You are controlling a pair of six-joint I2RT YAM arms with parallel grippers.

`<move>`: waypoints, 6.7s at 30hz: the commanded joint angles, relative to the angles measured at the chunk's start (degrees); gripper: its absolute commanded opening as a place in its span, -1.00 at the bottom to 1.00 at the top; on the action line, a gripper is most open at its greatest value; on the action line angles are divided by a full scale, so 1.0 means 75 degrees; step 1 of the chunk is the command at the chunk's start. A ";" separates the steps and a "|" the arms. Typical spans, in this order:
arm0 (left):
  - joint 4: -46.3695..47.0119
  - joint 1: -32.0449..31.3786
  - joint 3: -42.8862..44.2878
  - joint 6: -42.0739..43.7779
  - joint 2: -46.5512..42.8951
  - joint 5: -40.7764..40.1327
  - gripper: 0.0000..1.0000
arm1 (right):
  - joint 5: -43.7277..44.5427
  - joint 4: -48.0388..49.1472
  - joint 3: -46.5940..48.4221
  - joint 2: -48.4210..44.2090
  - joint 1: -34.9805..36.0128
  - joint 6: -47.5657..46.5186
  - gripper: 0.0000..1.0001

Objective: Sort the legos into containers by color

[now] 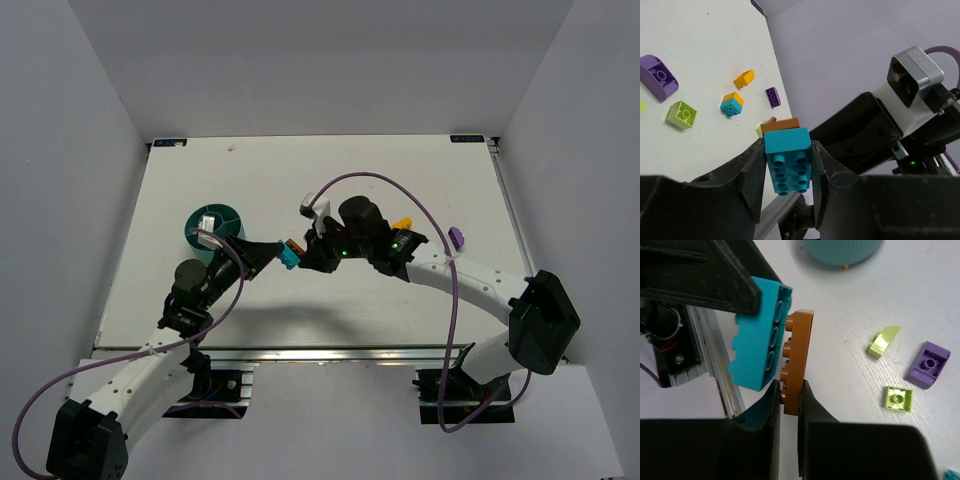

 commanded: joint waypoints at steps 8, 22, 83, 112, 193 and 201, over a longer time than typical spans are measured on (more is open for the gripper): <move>-0.0977 -0.0058 0.0260 0.0408 -0.0376 0.0436 -1.00 | 0.0292 0.0459 -0.0078 -0.0385 -0.0389 -0.0324 -1.00; -0.9193 -0.0011 0.5628 0.4404 0.0947 -0.7215 -1.00 | 0.0598 0.0775 -0.0933 -0.1369 -0.1140 -0.1391 -1.00; -0.4940 0.2778 0.5160 0.3995 0.5132 -0.6068 0.19 | -0.1289 0.0236 -0.1039 -0.1662 -0.1960 -0.2235 -1.00; -0.3560 0.0800 0.3461 0.1818 0.1557 0.0425 0.88 | -0.2215 0.0412 -0.1168 -0.1370 -0.1796 -0.3594 -1.00; -1.0382 -0.0574 0.5473 0.1537 0.0888 -0.7226 -1.00 | -0.1010 0.0400 -0.0898 -0.1205 -0.2323 -0.2142 -0.83; -1.1281 0.0900 0.6308 0.0513 0.2750 -0.7242 -1.00 | -0.0879 0.0435 -0.1015 -0.1381 -0.2358 -0.1813 -1.00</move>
